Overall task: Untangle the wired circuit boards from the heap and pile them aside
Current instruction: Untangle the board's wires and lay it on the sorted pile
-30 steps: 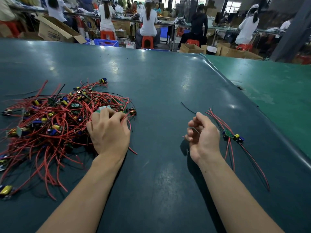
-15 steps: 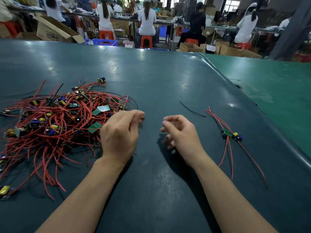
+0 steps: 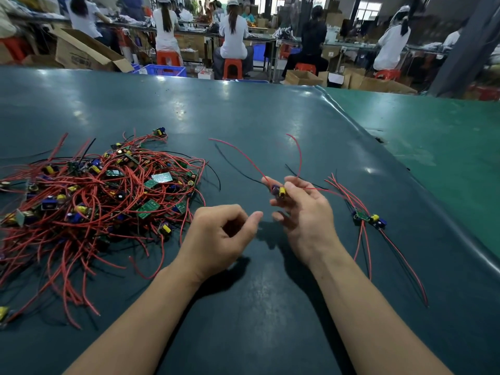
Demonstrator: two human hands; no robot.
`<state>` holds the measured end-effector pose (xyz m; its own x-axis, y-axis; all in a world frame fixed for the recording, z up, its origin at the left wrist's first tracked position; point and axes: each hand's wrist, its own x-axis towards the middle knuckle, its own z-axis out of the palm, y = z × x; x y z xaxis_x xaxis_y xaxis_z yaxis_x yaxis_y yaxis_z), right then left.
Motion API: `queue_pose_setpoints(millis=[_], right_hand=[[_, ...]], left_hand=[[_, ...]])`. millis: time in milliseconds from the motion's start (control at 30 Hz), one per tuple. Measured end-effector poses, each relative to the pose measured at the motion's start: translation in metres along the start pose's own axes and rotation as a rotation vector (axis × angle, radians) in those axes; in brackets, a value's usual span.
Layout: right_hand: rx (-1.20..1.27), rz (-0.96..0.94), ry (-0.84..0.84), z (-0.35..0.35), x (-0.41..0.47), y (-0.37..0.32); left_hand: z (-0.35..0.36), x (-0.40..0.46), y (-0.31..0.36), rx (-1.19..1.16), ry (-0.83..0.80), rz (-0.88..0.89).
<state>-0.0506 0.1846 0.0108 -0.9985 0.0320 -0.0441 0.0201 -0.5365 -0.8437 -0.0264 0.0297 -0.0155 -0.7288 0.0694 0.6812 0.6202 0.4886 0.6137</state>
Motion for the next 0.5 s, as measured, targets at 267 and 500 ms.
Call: queue_pose_setpoints(millis=[267, 500], right_hand=[[-0.306, -0.071, -0.219, 0.011, -0.010, 0.015], [-0.448, -0.125, -0.013, 0.009, -0.006, 0.020]], left_hand=[[-0.001, 0.007, -0.007, -0.203, -0.077, -0.244], [-0.003, 0.007, -0.006, -0.251, -0.005, -0.318]])
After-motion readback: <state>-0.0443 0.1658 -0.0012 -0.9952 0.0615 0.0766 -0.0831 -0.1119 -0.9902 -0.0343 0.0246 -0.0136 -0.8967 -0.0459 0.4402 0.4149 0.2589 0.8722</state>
